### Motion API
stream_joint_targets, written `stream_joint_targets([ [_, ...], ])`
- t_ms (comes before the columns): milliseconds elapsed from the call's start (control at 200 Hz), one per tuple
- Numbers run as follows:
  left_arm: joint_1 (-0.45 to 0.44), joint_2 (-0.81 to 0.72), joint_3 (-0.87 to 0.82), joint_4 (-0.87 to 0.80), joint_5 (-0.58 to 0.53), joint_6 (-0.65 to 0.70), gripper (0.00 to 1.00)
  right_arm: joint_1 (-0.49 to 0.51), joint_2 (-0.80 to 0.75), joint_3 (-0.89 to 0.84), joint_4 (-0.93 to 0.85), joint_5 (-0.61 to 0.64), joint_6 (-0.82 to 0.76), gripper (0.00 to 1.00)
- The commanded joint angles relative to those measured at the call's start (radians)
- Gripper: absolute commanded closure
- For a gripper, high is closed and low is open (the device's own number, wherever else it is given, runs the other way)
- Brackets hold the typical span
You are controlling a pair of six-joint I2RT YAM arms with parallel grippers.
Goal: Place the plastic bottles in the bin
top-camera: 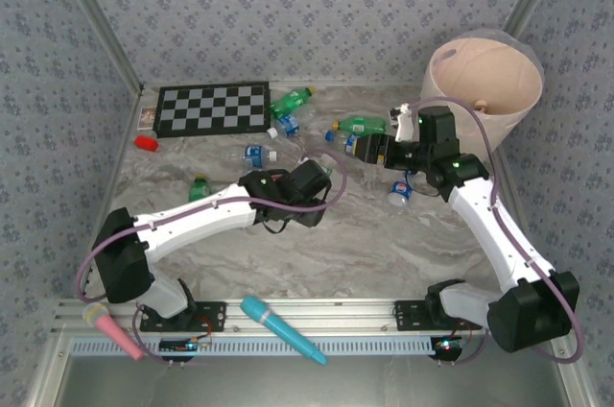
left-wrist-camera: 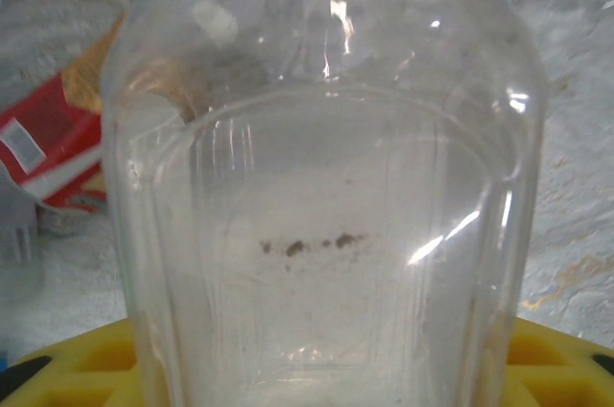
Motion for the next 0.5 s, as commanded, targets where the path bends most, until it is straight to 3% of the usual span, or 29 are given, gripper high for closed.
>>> stream_joint_targets([
  [0,-0.011,-0.028,0.063,0.000,-0.027,0.038,0.52,0.008,0.031,-0.017,0.096,-0.120,0.094,0.33],
  [275,-0.033,-0.039,0.108,0.005,-0.019,0.054,0.52,0.055,0.097,-0.033,0.187,-0.176,0.188,0.30],
  [495,-0.057,-0.031,0.138,-0.002,-0.028,0.064,0.52,0.056,0.135,-0.061,0.264,-0.200,0.265,0.33],
])
